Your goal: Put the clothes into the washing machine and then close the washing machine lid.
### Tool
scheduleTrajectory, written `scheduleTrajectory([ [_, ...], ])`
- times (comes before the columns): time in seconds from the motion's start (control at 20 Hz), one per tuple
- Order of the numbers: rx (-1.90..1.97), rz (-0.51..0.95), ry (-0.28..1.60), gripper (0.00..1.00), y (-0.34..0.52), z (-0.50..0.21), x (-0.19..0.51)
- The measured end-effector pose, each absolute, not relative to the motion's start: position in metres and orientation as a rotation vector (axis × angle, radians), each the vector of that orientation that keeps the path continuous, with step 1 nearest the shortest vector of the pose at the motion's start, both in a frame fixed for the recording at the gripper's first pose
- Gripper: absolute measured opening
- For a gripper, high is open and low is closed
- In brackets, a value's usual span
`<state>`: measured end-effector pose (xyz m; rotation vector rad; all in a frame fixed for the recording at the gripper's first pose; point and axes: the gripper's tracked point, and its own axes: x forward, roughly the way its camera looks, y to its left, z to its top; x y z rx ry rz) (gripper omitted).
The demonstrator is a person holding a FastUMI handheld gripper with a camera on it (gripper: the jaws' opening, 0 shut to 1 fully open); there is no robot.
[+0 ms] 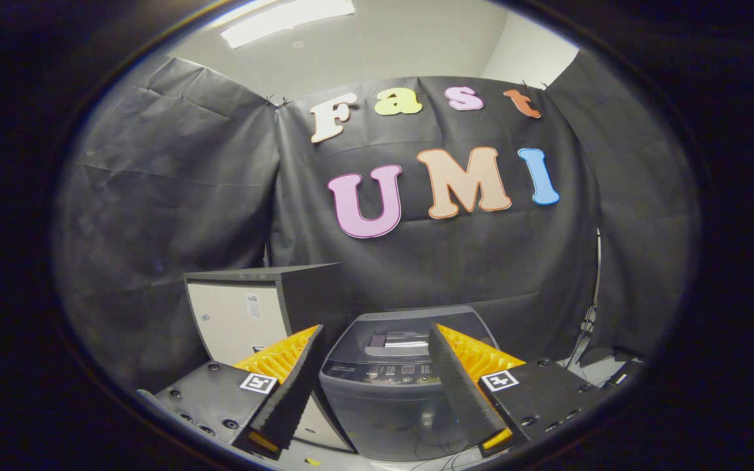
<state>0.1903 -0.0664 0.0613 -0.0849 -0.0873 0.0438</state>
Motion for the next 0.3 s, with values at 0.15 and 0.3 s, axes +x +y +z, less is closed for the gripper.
scheduleTrajectory([
  [0.15, -0.092, 0.048, -0.098, 0.97, -0.0689, 0.0636, 0.1907],
  [0.3, -0.093, 0.057, -0.123, 0.97, -0.0702, 0.0667, 0.1907],
])
